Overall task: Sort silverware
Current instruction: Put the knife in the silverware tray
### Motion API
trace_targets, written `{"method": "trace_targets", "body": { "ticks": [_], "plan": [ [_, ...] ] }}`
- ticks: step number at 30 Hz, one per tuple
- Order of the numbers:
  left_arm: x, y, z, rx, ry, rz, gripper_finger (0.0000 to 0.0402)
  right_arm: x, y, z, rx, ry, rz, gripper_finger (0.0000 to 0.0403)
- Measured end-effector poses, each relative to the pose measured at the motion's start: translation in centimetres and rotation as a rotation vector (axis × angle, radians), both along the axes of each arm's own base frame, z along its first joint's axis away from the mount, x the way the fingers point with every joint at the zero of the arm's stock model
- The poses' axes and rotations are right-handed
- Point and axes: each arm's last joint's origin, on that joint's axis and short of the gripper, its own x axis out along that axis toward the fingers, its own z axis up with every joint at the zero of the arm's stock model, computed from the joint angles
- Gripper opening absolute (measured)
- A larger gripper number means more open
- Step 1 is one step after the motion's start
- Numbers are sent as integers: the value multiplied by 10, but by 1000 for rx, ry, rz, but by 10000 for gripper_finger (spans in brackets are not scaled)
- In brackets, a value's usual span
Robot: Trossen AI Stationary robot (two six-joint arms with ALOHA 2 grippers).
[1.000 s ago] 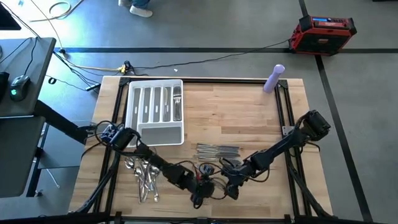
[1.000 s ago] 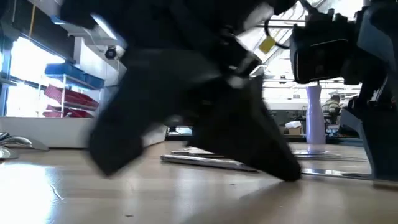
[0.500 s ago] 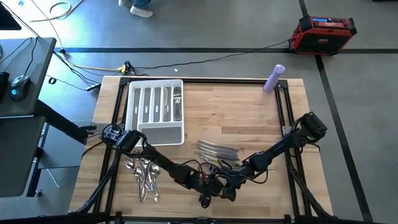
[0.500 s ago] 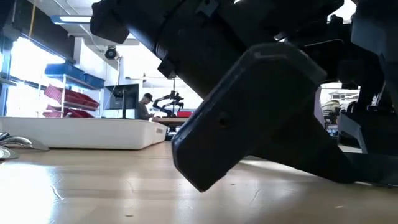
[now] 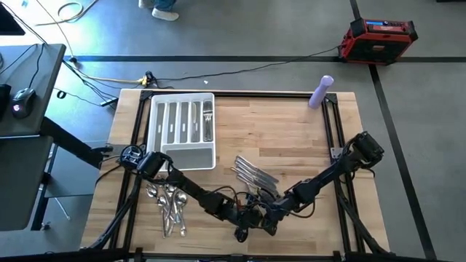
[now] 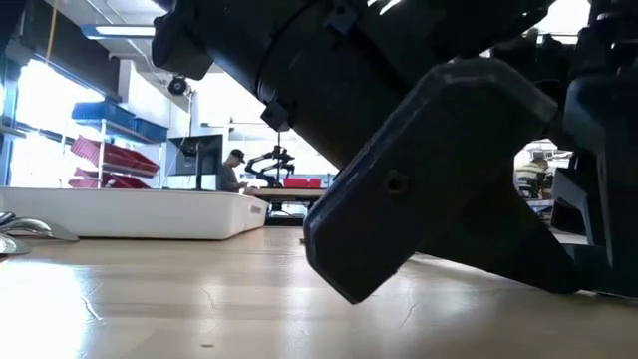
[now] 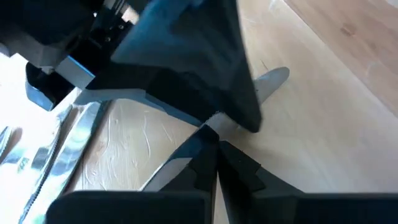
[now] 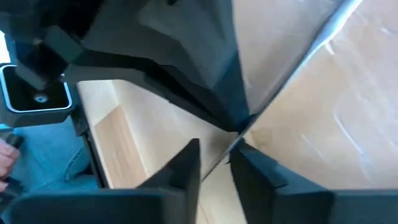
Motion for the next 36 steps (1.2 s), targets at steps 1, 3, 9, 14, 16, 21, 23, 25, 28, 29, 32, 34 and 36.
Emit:
{"method": "trace_targets", "body": {
  "ticks": [1, 3, 9, 14, 16, 21, 23, 25, 28, 29, 32, 34, 36],
  "plan": [
    [0, 0, 1, -6, -4, 6, 0, 0, -1, 0, -2, 5, -3, 39],
    [0, -1, 6, -20, -13, 11, 0, -1, -1, -1, -7, 16, -8, 12],
    [-17, -8, 39, 42, 50, -34, 4, -2, -2, -1, -14, 19, -2, 1],
    [-42, -15, 87, 151, 64, 7, 30, -2, -2, -1, -29, 10, 32, 0],
    [-48, -16, 91, 171, 86, 23, 47, -2, -2, -1, -37, 4, 53, 0],
    [-43, 1, 76, 84, 189, 52, 100, -1, -1, 0, -51, -9, 105, 0],
    [-41, 11, 66, 90, 238, 92, 120, 0, 0, 1, -56, -11, 130, 0],
    [-40, 19, 61, 87, 260, 112, 136, 2, 1, 3, -64, -11, 149, 0],
    [-40, 25, 60, 45, 280, 138, 154, 5, 3, 7, -82, -3, 169, 0],
    [-40, 26, 59, 28, 293, 131, 157, 5, 3, 7, -90, 1, 176, 0],
    [-42, 25, 57, -38, 350, 90, 155, 6, 4, 9, -106, 9, 195, 0],
    [-43, 25, 52, -52, 381, 98, 145, 6, 4, 9, -112, 5, 208, 0],
    [-45, 25, 51, -64, 404, 108, 131, 6, 4, 10, -113, 4, 209, 0]
  ]
}}
